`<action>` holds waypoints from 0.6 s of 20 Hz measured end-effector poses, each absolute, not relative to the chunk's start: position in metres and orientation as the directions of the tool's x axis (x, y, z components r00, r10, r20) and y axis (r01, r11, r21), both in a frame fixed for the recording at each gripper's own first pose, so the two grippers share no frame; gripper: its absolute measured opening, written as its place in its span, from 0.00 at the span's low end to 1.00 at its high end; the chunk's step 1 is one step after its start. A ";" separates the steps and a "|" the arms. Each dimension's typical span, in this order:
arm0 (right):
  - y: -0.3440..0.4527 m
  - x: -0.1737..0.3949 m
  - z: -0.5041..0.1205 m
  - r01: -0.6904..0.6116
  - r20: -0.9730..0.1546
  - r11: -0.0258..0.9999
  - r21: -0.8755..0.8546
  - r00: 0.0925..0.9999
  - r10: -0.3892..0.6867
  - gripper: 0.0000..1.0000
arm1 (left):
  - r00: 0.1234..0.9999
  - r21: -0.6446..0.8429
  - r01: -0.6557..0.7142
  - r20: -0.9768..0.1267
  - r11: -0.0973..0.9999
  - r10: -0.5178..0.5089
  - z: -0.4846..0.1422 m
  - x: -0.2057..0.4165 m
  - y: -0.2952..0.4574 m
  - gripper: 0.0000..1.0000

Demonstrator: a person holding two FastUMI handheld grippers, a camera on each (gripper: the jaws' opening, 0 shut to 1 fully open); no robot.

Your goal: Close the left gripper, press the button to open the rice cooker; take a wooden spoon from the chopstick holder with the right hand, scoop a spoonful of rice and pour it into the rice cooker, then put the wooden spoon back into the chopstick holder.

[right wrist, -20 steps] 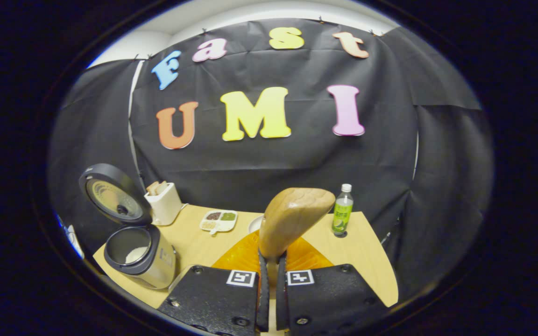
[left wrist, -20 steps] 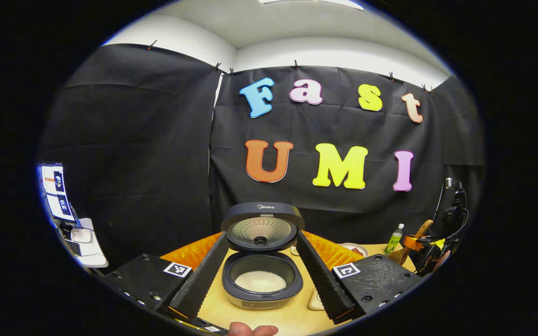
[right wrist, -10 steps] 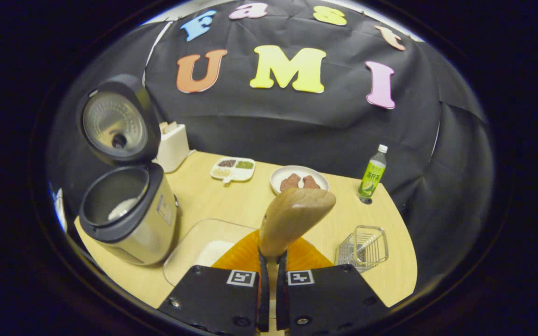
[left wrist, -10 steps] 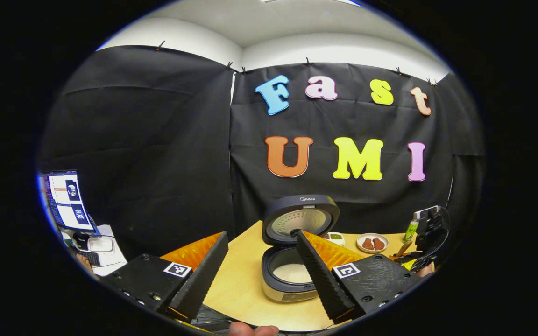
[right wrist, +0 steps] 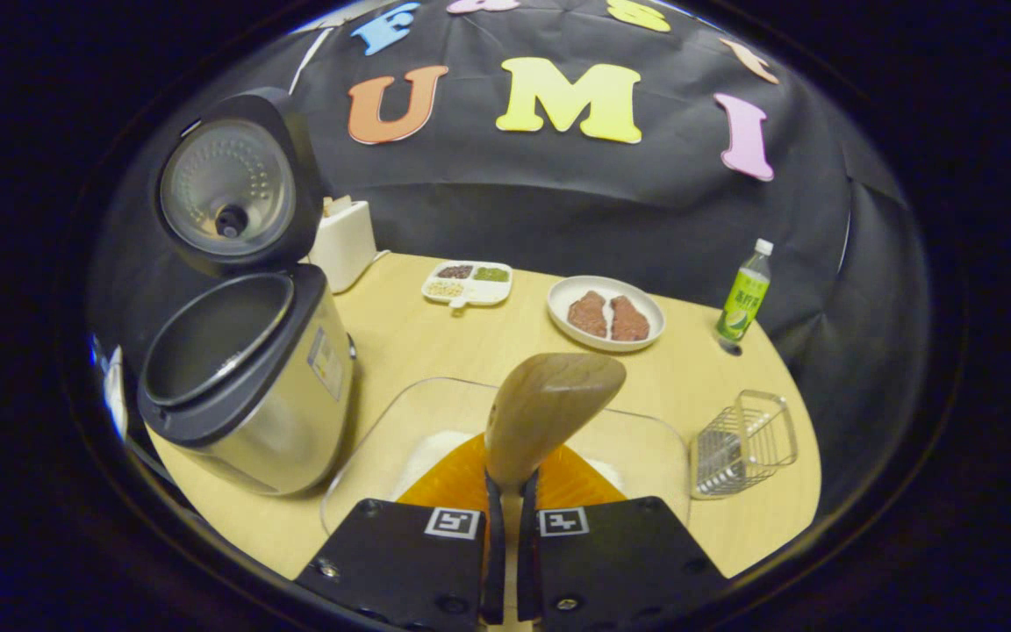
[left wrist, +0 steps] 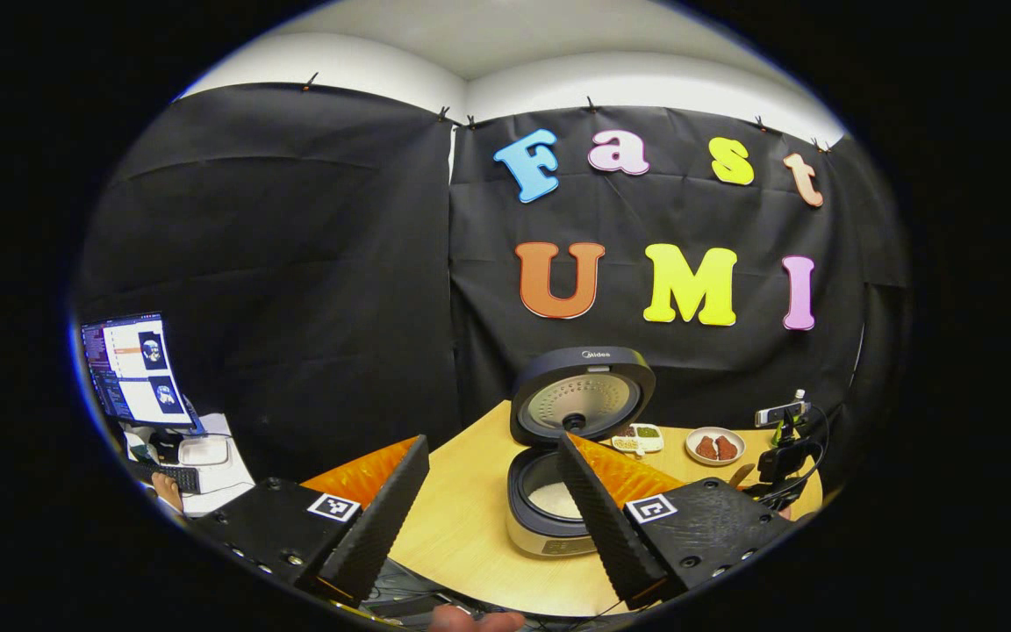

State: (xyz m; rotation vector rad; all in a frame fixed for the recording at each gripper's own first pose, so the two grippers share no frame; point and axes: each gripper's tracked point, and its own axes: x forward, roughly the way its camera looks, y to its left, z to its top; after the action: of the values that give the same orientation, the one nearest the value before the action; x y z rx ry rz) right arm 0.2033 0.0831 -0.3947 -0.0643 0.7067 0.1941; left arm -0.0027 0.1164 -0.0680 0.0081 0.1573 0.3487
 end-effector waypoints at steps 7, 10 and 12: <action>0.110 0.196 -0.392 -0.159 -0.657 0.942 0.294 0.683 0.320 0.11 | 0.925 0.041 -0.342 -0.163 0.939 0.344 -0.069 -0.002 0.107 0.95; 0.102 0.195 -0.392 -0.057 -0.657 0.896 0.440 0.660 0.365 0.11 | 0.925 0.048 -0.340 -0.166 0.939 0.343 -0.070 -0.002 0.100 0.95; 0.089 0.197 -0.395 0.032 -0.649 0.835 0.549 0.646 0.402 0.11 | 0.925 0.053 -0.337 -0.166 0.940 0.341 -0.068 0.000 0.095 0.95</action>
State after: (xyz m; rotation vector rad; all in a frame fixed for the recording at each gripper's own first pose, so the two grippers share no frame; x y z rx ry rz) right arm 0.1973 0.0894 -0.3953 0.5582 0.8519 0.2235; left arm -0.0003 0.0952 -0.0685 0.0236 0.1747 0.3476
